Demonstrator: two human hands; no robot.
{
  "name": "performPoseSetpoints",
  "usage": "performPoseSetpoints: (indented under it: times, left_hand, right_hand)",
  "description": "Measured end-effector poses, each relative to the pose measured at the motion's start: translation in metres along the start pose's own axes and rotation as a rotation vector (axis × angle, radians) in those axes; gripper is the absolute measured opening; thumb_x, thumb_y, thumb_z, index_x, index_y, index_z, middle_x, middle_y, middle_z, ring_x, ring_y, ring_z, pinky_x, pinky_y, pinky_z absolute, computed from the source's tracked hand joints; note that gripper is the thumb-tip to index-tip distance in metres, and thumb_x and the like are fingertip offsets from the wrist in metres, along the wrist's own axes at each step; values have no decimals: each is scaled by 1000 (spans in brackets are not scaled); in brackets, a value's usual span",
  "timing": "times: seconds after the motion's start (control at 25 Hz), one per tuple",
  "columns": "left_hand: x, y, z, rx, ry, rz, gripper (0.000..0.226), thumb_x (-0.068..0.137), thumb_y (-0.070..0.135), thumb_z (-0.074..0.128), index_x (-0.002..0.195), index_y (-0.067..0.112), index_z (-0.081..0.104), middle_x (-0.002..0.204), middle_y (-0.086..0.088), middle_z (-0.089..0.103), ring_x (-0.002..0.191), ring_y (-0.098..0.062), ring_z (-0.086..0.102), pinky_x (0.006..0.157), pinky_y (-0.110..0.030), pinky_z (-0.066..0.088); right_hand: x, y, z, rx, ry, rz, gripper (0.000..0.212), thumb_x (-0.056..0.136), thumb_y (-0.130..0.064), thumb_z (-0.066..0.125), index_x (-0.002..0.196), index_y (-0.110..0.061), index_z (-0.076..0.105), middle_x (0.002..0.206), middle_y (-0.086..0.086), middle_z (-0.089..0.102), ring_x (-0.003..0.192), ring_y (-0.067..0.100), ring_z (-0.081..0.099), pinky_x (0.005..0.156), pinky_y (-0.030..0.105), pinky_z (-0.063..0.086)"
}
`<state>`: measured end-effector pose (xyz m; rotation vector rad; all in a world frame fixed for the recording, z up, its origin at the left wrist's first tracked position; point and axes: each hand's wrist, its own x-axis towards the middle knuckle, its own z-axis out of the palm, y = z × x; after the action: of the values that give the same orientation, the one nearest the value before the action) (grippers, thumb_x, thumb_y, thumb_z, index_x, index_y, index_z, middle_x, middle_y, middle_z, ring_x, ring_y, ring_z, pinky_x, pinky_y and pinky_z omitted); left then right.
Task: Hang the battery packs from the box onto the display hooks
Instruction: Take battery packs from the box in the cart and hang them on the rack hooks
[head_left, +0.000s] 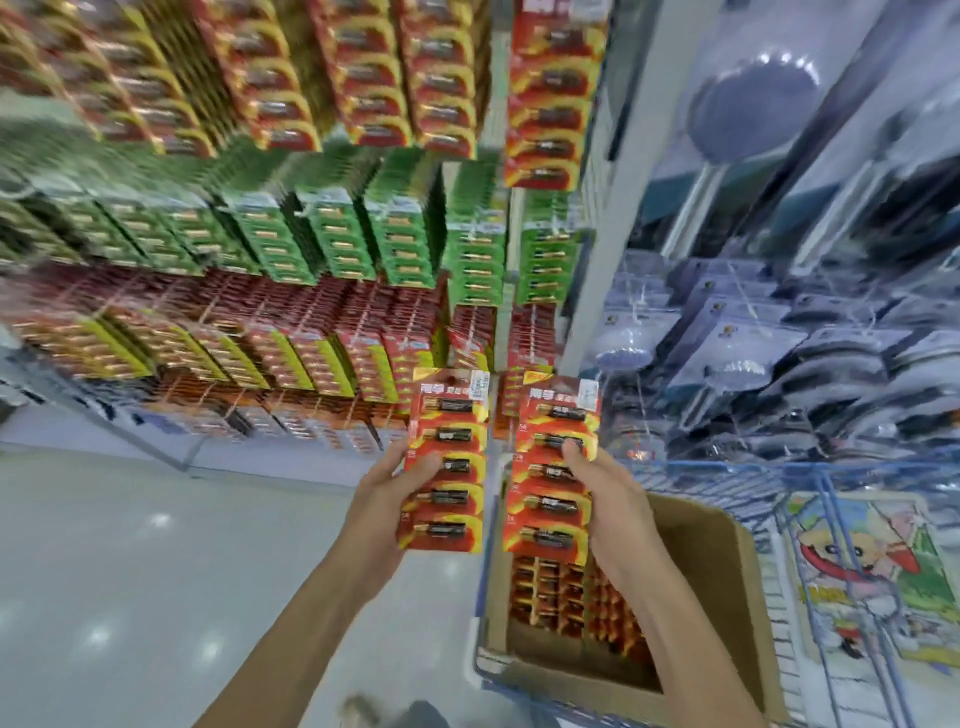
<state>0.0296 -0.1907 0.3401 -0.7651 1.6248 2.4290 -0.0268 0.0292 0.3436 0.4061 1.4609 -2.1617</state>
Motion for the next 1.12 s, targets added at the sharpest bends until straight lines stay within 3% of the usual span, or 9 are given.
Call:
performPoseSetpoints:
  times: [0.16, 0.36, 0.44, 0.56, 0.76, 0.84, 0.92, 1.04, 1.12]
  left_hand:
    - [-13, 53, -67, -6, 27, 114, 42, 88, 27, 72, 130, 24, 67, 119, -8, 77, 106, -29, 75, 82, -42, 60]
    - [-30, 117, -165, -32, 86, 238, 30, 93, 21, 71, 123, 24, 69, 113, -6, 79, 101, -28, 77, 77, -42, 63]
    - [-37, 140, -202, -19, 104, 277, 26, 94, 21, 70, 119, 25, 70, 111, -5, 79, 100, -27, 77, 74, -41, 64]
    - [-48, 176, -252, -58, 114, 344, 27, 95, 19, 67, 122, 22, 69, 112, -7, 79, 99, -28, 78, 71, -38, 65]
    - [-48, 230, -304, -52, 143, 449, 23, 96, 17, 67, 119, 17, 72, 111, -8, 79, 99, -28, 78, 70, -35, 64]
    - [-41, 250, -320, -43, 169, 486, 18, 96, 15, 68, 109, 24, 78, 106, -3, 81, 96, -23, 78, 69, -33, 64]
    - [-30, 270, -336, -43, 184, 499, 20, 95, 17, 69, 98, 32, 81, 105, 1, 81, 97, -21, 78, 76, -37, 65]
    - [-4, 297, -362, -17, 192, 519, 21, 95, 22, 70, 114, 24, 76, 114, -7, 78, 105, -29, 76, 94, -54, 58]
    - [19, 316, -382, -3, 193, 543, 31, 92, 26, 73, 122, 21, 73, 116, -7, 78, 108, -31, 74, 97, -57, 56]
  right_hand:
    - [-2, 5, 96, -35, -61, -61, 34, 98, -29, 64, 129, -14, 66, 115, 13, 77, 100, 32, 77, 78, 44, 62]
    - [-3, 27, 218, -166, -142, -146, 46, 80, -19, 77, 124, -13, 67, 114, 11, 78, 106, 34, 74, 97, 58, 56]
    - [-3, 34, 260, -212, -184, -194, 47, 74, -12, 79, 120, -13, 69, 112, 10, 78, 105, 34, 75, 89, 54, 60]
    - [0, 38, 322, -221, -262, -233, 38, 85, -4, 74, 122, -12, 67, 112, 9, 78, 103, 32, 76, 72, 42, 63]
    - [12, 36, 410, -250, -320, -299, 41, 86, -5, 76, 124, -16, 66, 113, 8, 78, 103, 31, 76, 89, 52, 59]
    - [20, 32, 439, -254, -346, -306, 41, 85, -9, 77, 124, -20, 66, 114, 7, 78, 104, 30, 76, 90, 54, 59]
    - [33, 26, 463, -254, -368, -304, 42, 87, -11, 77, 125, -23, 66, 115, 5, 78, 104, 28, 76, 91, 54, 59]
    - [59, 17, 499, -240, -380, -316, 46, 87, -10, 77, 129, -25, 65, 119, 4, 77, 108, 28, 75, 93, 54, 58]
    - [81, 12, 524, -230, -392, -330, 47, 86, -12, 78, 129, -27, 66, 121, 3, 76, 109, 28, 74, 92, 52, 59]
